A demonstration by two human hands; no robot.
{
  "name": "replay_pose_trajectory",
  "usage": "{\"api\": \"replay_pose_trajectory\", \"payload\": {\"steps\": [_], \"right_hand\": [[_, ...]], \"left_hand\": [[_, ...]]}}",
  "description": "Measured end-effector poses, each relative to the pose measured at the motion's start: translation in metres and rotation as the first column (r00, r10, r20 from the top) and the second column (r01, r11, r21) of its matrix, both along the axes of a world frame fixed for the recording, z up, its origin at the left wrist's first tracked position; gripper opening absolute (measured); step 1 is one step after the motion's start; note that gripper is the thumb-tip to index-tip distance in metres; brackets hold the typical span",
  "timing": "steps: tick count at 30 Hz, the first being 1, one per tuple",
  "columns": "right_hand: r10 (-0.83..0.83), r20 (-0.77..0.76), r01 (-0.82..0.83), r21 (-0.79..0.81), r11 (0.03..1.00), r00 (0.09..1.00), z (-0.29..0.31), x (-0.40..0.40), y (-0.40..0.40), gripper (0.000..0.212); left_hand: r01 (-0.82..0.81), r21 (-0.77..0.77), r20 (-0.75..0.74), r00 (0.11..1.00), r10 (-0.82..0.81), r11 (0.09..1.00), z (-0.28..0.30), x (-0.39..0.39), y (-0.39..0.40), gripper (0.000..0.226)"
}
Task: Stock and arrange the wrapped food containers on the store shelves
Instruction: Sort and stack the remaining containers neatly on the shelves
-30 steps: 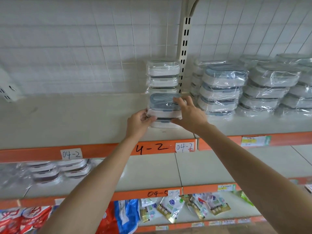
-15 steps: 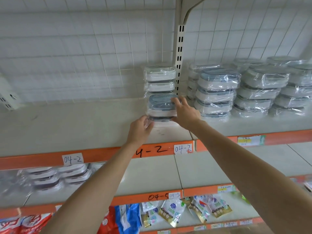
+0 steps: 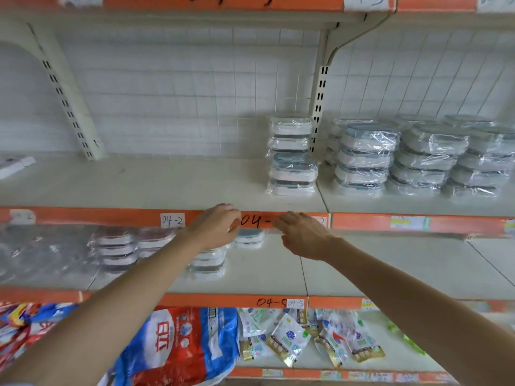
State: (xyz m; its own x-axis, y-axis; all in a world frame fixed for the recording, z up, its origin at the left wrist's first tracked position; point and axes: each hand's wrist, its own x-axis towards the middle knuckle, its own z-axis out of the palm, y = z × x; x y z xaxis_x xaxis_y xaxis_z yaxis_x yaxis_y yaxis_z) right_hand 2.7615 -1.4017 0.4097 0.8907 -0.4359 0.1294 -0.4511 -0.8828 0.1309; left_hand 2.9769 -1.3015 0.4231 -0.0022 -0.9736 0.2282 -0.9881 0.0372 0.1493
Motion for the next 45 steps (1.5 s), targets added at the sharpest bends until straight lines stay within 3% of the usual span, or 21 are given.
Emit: {"api": "replay_pose_trajectory", "payload": {"steps": [5,9,14,18,23,28,35,40,45], "right_hand": [[-0.002,-0.136,0.008,0.04,0.999,0.991,-0.026,0.001,0.016,0.045],[0.013,-0.218,0.002,0.068,0.998,0.976,-0.05,0.003,0.016,0.046],[-0.064,-0.148,0.087,0.152,0.985,0.987,-0.099,0.011,-0.001,0.047],[-0.109,-0.146,0.143,0.242,0.96,0.983,-0.16,0.025,-0.025,0.049],[-0.161,-0.016,0.159,0.286,0.945,0.987,-0.23,0.07,-0.098,0.063],[-0.2,0.091,0.17,0.27,0.948,0.975,-0.293,0.136,-0.155,0.073],[-0.236,0.175,0.234,0.033,0.972,0.956,-0.327,0.191,-0.212,0.076],[-0.177,0.233,0.192,-0.045,0.98,0.956,-0.325,0.151,-0.215,0.058],[-0.304,0.24,0.314,-0.003,0.949,0.922,-0.34,0.048,-0.19,0.05]], "left_hand": [[-0.027,0.117,0.06,0.998,0.02,0.993,-0.033,-0.01,0.028,0.026],[-0.086,0.226,0.019,0.996,0.084,0.97,-0.058,-0.009,0.031,0.033],[-0.141,0.306,-0.018,0.988,0.153,0.942,-0.1,0.001,0.01,0.038],[-0.2,0.349,-0.096,0.964,0.248,0.915,-0.169,0.001,-0.016,0.042],[-0.277,0.175,-0.274,0.908,0.317,0.945,-0.247,0.012,-0.069,0.04],[-0.312,0.037,-0.318,0.897,0.307,0.949,-0.309,0.025,-0.106,0.047],[-0.371,-0.081,-0.333,0.885,0.326,0.925,-0.353,0.048,-0.142,0.051],[-0.374,-0.056,-0.306,0.889,0.341,0.926,-0.342,0.061,-0.182,0.042],[-0.362,0.147,-0.19,0.903,0.385,0.92,-0.344,0.071,-0.227,0.055]]}}
